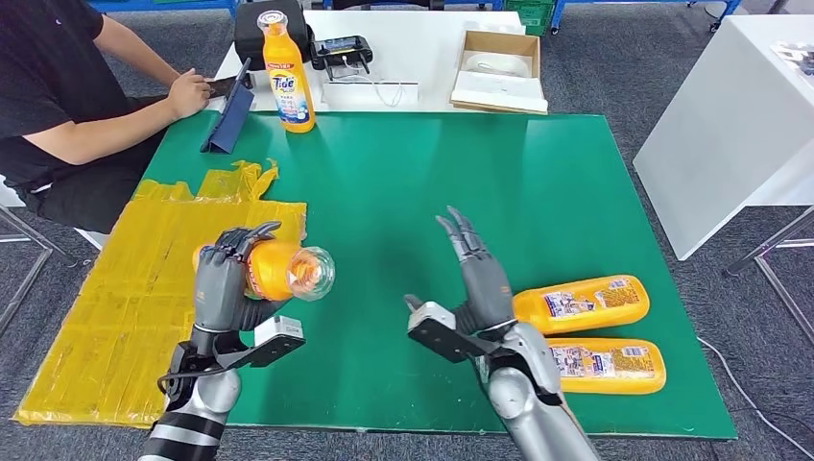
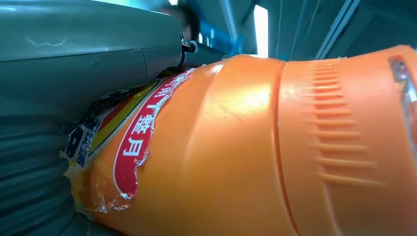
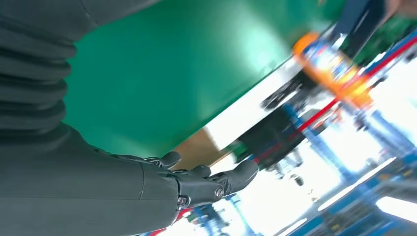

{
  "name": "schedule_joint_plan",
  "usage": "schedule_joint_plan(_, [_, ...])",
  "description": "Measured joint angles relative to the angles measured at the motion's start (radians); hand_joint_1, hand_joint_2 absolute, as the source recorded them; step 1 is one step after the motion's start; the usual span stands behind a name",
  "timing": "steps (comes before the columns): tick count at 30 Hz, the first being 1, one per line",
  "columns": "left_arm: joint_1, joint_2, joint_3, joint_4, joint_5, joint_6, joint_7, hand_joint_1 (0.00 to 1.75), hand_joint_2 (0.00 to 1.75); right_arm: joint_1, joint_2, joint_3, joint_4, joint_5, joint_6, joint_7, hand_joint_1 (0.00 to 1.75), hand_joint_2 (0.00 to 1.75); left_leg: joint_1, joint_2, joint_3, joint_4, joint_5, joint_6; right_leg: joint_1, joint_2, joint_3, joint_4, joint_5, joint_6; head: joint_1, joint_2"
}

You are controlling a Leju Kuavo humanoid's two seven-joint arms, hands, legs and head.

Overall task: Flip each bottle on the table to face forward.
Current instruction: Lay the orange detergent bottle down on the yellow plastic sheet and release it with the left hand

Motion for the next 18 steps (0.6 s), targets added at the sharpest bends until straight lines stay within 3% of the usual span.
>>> schedule_joint_plan(4, [0.007, 0.035, 0.007, 0.04, -0.115, 0.072, 0.041, 1.75, 1.75, 0.04, -0.061, -0.081, -0.093, -0.036, 0.037, -0.016, 0.0, 0.0, 0.0, 0.0, 0.0, 0.0, 0.0, 0.0, 0.0, 0.0, 0.0, 0.0, 0.0, 0.0, 0.0, 0.0])
schedule_joint_plan(8, [0.005, 0.056, 0.016, 0.076, -0.258, 0.108, 0.116, 1.75, 1.75, 0.06, -0.096, -0.113, -0.139, -0.058, 0.057, -0.024, 0.0, 1.75, 0.0, 0.001, 0.0, 0.0, 0.0, 0.0, 0.0, 0.0, 0.0, 0.0, 0.0, 0.0, 0.0, 0.0])
schedule_joint_plan(13, [-0.03, 0.11, 0.046, 0.21, -0.522, 0.121, 0.272, 1.75, 1.75, 0.072, -0.156, -0.128, -0.173, -0.139, 0.16, -0.052, 0.0, 1.75, 0.001, 0.001, 0.0, 0.0, 0.0, 0.0, 0.001, 0.0, 0.0, 0.0, 0.0, 0.0, 0.0, 0.0])
schedule_joint_plan(18, [-0.105, 0.181, 0.059, 0.439, -0.57, 0.121, 0.348, 1.75, 1.75, 0.085, -0.22, -0.127, -0.184, -0.233, 0.281, -0.1, 0.0, 1.75, 0.001, 0.001, 0.001, 0.0, 0.0, 0.0, 0.001, 0.001, 0.0, 0.0, 0.0, 0.0, 0.0, 0.0])
